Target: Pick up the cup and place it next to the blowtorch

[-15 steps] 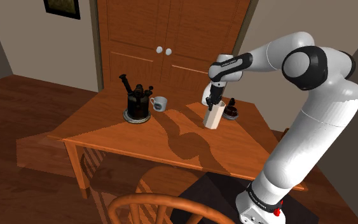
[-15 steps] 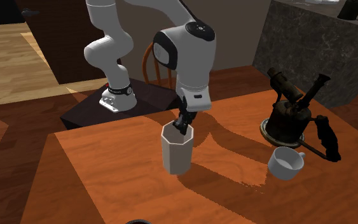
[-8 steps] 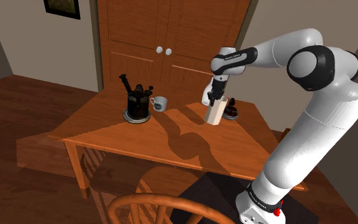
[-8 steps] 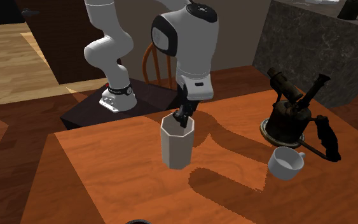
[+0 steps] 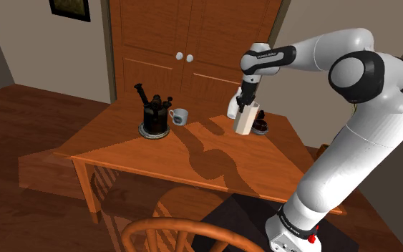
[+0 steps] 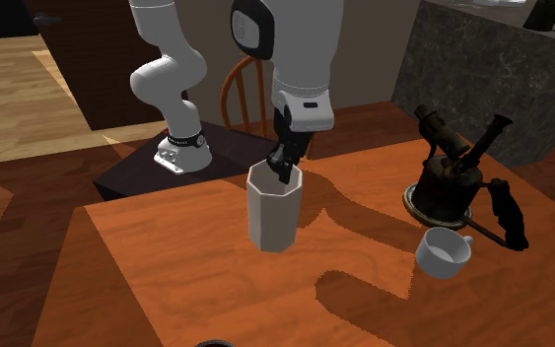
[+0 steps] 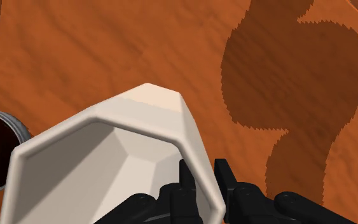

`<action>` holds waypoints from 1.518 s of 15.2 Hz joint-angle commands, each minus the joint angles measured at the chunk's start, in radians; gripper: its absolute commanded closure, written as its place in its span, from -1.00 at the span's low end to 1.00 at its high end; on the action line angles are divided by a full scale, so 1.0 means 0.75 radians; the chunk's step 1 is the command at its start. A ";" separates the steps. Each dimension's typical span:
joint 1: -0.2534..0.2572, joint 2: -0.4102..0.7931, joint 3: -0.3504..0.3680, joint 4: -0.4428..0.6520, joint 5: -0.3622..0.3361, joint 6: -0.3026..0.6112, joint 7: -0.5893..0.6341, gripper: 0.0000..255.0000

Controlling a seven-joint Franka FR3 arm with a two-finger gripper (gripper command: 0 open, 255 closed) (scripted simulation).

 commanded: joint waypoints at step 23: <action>0.005 -0.034 0.005 0.391 -0.006 -0.423 -0.003 1.00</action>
